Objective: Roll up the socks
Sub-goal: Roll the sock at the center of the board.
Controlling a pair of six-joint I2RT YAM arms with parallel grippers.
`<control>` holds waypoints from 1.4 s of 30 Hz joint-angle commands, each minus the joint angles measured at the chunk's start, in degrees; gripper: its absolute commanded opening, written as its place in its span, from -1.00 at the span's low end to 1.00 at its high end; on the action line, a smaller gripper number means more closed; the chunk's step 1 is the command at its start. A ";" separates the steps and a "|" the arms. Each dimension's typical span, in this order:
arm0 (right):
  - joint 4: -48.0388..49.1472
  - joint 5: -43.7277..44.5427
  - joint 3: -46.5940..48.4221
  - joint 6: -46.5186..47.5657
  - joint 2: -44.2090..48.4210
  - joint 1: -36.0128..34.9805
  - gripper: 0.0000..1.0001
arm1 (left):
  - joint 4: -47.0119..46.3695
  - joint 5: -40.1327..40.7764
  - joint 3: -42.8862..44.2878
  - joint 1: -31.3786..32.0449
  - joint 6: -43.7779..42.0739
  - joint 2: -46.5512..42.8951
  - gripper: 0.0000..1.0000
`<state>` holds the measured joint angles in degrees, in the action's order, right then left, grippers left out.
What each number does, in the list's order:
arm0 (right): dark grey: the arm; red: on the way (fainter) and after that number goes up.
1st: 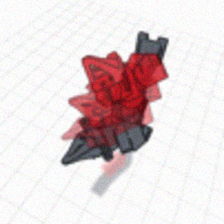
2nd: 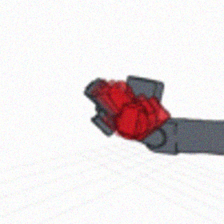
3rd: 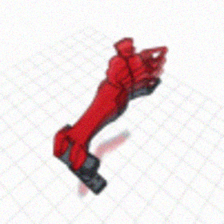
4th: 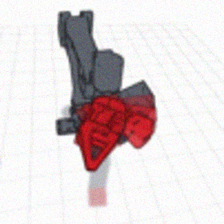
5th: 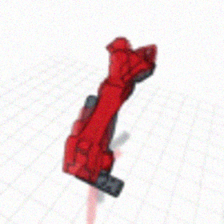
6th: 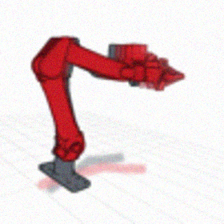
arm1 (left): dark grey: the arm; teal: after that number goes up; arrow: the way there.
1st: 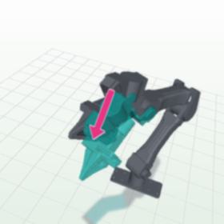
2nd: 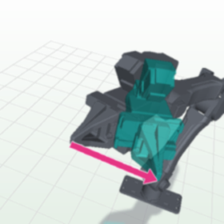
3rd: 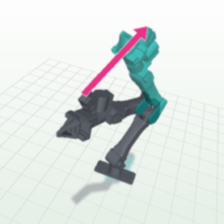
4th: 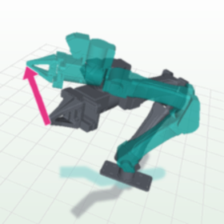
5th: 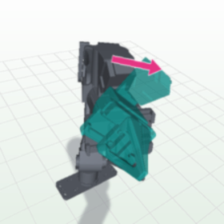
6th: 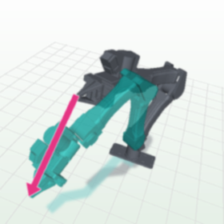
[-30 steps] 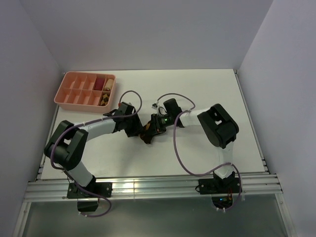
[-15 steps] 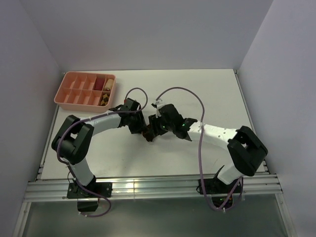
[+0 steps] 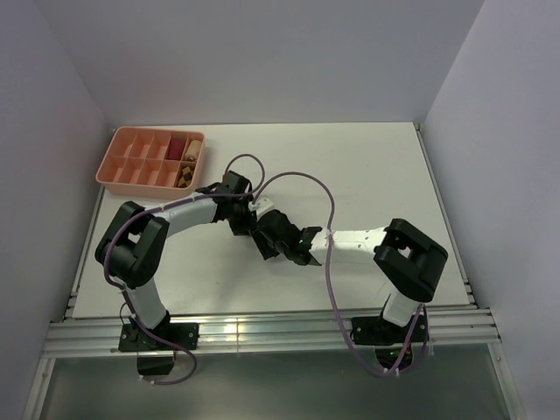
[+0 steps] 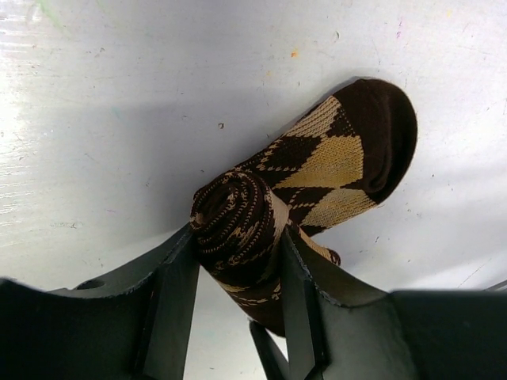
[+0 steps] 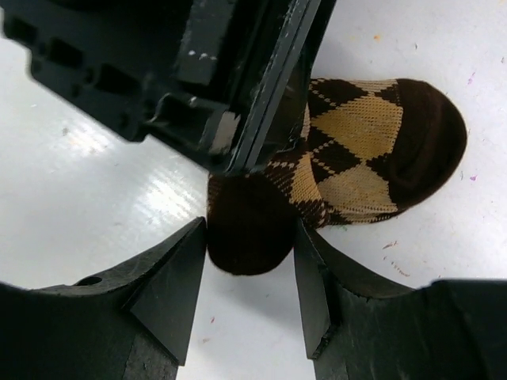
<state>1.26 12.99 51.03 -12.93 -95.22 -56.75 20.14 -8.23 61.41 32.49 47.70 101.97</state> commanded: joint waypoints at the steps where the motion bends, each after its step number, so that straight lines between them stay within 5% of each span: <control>1: 4.45 3.89 1.62 1.50 -1.63 -0.29 0.11 | 3.59 2.17 -0.32 0.38 -2.26 1.83 -0.08; 17: 5.86 4.67 3.29 2.56 -5.86 -0.73 0.11 | 3.85 -0.03 0.38 1.08 -2.79 2.88 -0.14; 30: 4.28 7.40 2.06 3.87 1.97 -0.73 0.23 | 5.35 0.76 1.43 1.17 -3.41 3.41 -0.14; 42: 8.06 4.06 2.15 3.88 -5.23 -0.73 0.20 | 5.70 -0.38 1.61 1.17 -3.41 3.41 -0.15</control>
<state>5.69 17.23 52.40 -9.47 -98.85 -57.34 21.78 -8.75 63.26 32.77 46.13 103.02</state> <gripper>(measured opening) 0.605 0.428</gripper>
